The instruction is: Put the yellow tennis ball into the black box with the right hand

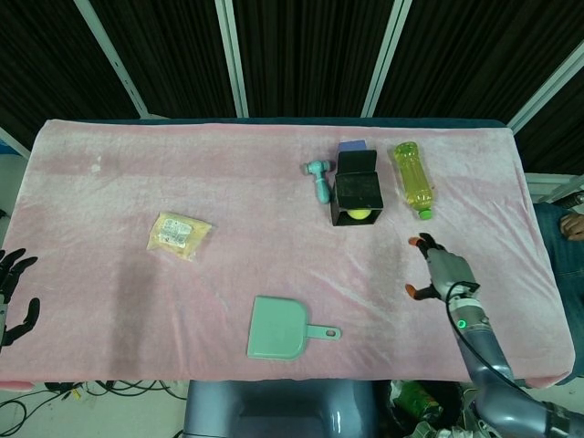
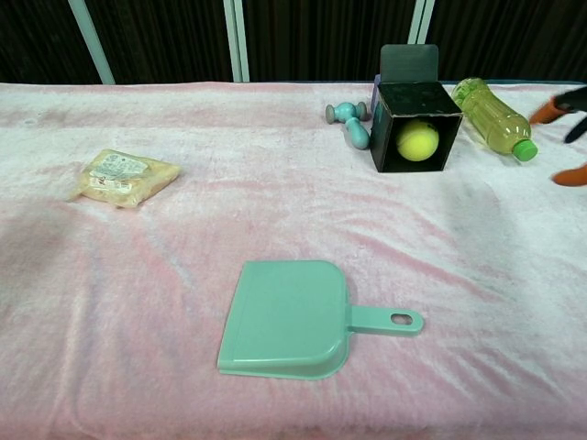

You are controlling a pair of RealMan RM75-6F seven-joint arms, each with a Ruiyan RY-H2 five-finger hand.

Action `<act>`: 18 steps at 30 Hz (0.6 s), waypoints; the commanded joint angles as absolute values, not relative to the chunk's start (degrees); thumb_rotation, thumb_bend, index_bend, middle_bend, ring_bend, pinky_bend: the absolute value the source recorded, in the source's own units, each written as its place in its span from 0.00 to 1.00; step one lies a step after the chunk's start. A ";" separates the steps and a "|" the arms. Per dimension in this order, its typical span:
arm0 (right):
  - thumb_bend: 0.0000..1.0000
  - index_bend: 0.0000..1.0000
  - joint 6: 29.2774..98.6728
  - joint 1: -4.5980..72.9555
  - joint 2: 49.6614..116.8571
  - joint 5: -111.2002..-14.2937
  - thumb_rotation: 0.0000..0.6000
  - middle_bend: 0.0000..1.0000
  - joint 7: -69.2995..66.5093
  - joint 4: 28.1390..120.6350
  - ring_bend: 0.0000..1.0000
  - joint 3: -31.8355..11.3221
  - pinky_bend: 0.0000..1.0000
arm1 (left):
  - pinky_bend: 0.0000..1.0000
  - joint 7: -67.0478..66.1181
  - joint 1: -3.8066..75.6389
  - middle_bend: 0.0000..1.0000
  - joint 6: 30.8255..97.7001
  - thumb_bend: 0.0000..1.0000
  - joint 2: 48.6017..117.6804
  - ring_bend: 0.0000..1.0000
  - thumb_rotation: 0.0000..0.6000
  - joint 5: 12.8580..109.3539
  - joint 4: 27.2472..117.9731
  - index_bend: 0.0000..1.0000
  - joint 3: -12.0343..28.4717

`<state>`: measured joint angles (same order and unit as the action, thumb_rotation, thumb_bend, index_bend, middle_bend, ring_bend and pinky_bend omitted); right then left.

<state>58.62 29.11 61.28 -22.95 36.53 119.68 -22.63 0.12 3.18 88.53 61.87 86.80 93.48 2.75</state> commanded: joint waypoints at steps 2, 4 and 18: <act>0.12 0.00 64.95 19.49 59.81 -43.87 1.00 0.00 30.98 121.90 0.07 -16.69 0.23 | 0.07 0.00 3.13 0.10 88.86 0.48 62.03 0.04 1.00 87.05 93.35 0.18 2.78; 0.11 0.00 70.27 15.72 62.62 -56.09 1.00 0.00 27.69 117.71 0.07 -13.27 0.23 | 0.07 -0.10 3.08 0.10 89.18 0.48 62.14 0.04 1.00 87.29 93.21 0.18 2.81; 0.10 0.00 90.68 4.50 75.07 -85.42 1.00 0.00 10.37 87.70 0.07 -3.40 0.23 | 0.06 -2.21 2.62 0.10 90.14 0.48 62.10 0.04 1.00 89.47 93.21 0.18 1.74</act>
